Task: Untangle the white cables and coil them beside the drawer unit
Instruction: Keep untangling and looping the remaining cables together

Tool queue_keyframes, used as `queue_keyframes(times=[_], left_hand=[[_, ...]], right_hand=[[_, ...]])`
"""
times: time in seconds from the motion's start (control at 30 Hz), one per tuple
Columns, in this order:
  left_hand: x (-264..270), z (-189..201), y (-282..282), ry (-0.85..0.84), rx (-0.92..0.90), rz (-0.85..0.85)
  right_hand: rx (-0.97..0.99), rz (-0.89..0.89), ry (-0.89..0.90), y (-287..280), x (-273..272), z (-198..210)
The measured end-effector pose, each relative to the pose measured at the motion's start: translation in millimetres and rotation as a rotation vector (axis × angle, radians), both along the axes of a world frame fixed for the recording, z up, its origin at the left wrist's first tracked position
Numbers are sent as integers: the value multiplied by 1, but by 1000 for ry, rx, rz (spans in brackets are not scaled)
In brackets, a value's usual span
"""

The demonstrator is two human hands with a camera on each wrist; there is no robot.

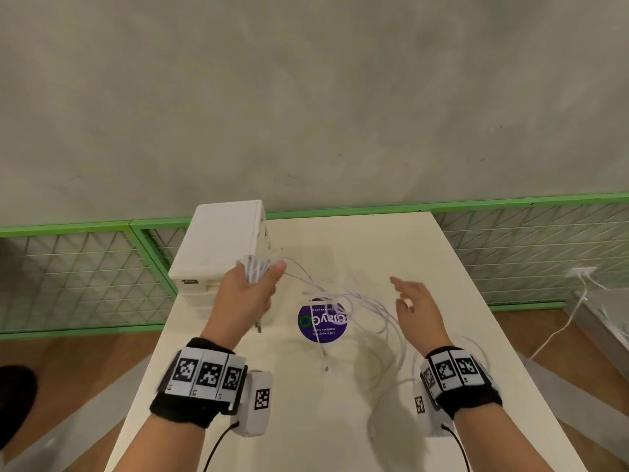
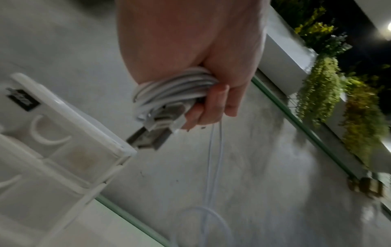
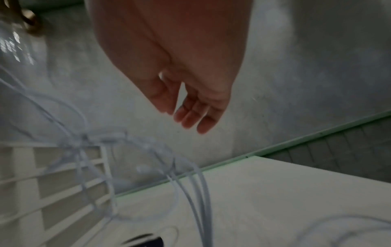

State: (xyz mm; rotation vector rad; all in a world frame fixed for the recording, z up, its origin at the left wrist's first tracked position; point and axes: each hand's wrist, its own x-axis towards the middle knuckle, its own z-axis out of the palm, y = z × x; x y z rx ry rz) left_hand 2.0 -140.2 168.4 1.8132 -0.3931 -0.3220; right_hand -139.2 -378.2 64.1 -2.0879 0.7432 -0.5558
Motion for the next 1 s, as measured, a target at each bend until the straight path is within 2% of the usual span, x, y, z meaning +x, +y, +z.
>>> queue_keyframes(times=[0.1, 0.2, 0.27, 0.4, 0.5, 0.57, 0.63, 0.73, 0.87, 1.0], left_hand=[[-14, 4, -17, 42, -56, -110], [-26, 11, -29, 55, -67, -212], [-32, 17, -32, 68, -77, -263], [-22, 25, -21, 72, -26, -241], [-11, 16, -4, 55, 191, -260], [-12, 4, 1, 105, 346, -364], [-20, -6, 0, 169, 395, -498], [-28, -4, -3, 274, 233, -621], [-24, 13, -7, 396, -191, -669], [-16, 19, -13, 471, -479, -575]], right_hand=[[19, 148, -265, 34, 9, 36], [157, 379, -223, 71, 27, 56], [245, 465, -162, 81, 38, 49], [246, 408, -5, 67, 39, 31], [180, 316, -95, 45, 36, 41], [153, 288, -189, 34, 38, 55], [57, 294, -200, 29, 43, 65], [-80, 318, -135, 21, 47, 60], [-193, 423, 28, 25, 44, 36], [-76, 410, 43, 43, 44, 20]])
